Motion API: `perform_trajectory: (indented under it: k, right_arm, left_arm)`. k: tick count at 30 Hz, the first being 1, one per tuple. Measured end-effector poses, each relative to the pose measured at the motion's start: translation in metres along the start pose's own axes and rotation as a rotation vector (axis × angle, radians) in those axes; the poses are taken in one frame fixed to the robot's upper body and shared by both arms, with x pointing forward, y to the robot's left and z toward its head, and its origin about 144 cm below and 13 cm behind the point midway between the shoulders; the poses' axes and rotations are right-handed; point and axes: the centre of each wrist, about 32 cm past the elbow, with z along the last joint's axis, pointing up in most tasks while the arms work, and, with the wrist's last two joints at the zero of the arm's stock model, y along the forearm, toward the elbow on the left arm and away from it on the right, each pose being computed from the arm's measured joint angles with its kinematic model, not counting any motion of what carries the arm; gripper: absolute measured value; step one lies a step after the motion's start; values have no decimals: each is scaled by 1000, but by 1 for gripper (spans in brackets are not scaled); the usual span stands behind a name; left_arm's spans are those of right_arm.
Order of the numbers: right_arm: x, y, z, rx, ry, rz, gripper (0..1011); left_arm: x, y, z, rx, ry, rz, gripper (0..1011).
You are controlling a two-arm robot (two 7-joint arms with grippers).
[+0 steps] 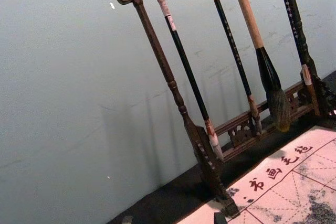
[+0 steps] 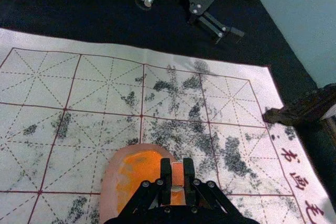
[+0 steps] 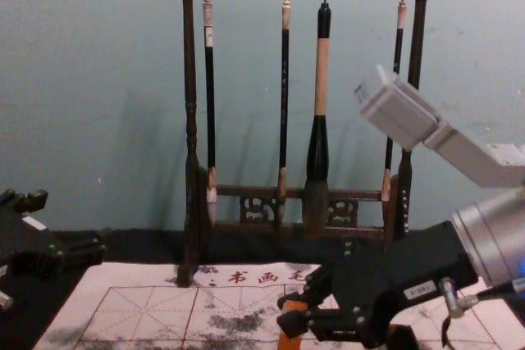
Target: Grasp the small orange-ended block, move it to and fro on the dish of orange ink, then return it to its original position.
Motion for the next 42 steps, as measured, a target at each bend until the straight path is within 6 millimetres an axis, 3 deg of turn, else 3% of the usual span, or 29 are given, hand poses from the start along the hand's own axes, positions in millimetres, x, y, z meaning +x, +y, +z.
perform_trajectory:
  k: [10, 21, 31, 42]
  right_arm:
    - [-3, -17, 7, 55, 5, -22, 134]
    - [-14, -56, 11, 110, -6, -79, 134]
    - [-22, -96, -3, 77, 9, -142, 134]
    - [-26, -109, -19, 29, 38, -174, 134]
  left_arm:
    - [0, 0, 0, 0, 0, 0, 1002]
    - [0, 0, 0, 0, 0, 0, 1002]
    - [0, 0, 0, 0, 0, 0, 1001]
    - [0, 0, 0, 0, 0, 0, 1001]
